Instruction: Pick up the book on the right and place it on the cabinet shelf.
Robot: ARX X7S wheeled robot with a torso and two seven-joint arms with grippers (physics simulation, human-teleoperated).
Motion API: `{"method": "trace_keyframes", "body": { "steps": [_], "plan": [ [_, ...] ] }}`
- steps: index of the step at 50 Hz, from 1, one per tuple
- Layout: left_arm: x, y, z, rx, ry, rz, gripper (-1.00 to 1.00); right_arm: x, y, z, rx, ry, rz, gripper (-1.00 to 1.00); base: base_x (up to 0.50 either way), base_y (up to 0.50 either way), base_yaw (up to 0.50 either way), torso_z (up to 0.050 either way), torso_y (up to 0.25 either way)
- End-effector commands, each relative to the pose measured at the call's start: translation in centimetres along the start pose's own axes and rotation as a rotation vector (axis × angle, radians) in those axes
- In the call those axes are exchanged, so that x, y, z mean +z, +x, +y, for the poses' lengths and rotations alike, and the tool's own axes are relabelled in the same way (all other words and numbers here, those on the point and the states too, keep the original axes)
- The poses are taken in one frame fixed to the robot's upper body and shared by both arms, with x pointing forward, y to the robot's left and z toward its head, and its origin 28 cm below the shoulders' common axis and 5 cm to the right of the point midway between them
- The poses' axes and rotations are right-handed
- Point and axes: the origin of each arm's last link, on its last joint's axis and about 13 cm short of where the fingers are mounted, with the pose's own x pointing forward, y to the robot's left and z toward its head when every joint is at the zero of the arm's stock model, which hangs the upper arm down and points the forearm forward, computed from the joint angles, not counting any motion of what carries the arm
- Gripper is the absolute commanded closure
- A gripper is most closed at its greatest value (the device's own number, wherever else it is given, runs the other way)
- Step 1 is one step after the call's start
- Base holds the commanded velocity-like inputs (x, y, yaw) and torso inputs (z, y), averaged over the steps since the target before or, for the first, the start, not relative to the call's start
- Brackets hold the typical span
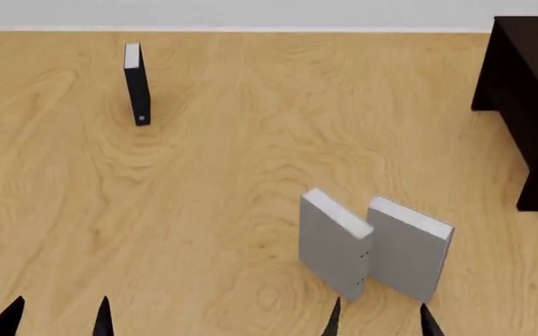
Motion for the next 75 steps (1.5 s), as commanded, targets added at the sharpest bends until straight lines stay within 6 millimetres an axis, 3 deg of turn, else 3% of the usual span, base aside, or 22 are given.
{"method": "trace_keyframes", "body": {
  "steps": [1,13,16,29,46,75],
  "plan": [
    [4.4,1.0,-0.7,-0.026,-0.009,-0.083,-1.0,4.6,0.4,-0.6,-0.008,0.016,-0.112,-1.0,0.0,0.0,0.0,0.05,0.0],
    [8.7,3.5,-0.9,-0.016,-0.008,-0.168,-1.0,8.6,1.8,-1.6,-0.019,0.029,-0.19,-1.0,0.0,0.0,0.0,0.05,0.0],
    [9.4,4.0,-0.9,-0.014,-0.005,-0.184,-1.0,8.7,2.5,-1.7,-0.016,0.034,-0.195,-1.0,0.0,0.0,0.0,0.05,0.0],
    [8.2,4.2,-0.8,-0.025,0.047,-0.182,-1.0,7.2,3.3,-1.9,-0.005,0.051,-0.147,-1.0,0.07,-0.07,0.0,0.048,0.0],
    [8.2,4.1,-0.6,-0.019,0.027,-0.192,-1.0,8.3,2.7,-1.0,0.013,0.063,-0.133,-1.0,0.31,-0.36,0.0,0.0,0.0],
    [8.4,4.0,-0.6,-0.021,0.021,-0.199,-1.0,7.7,3.1,-0.6,0.031,0.054,-0.115,-1.0,0.46,-0.16,0.0,0.0,0.001]
  ]
}}
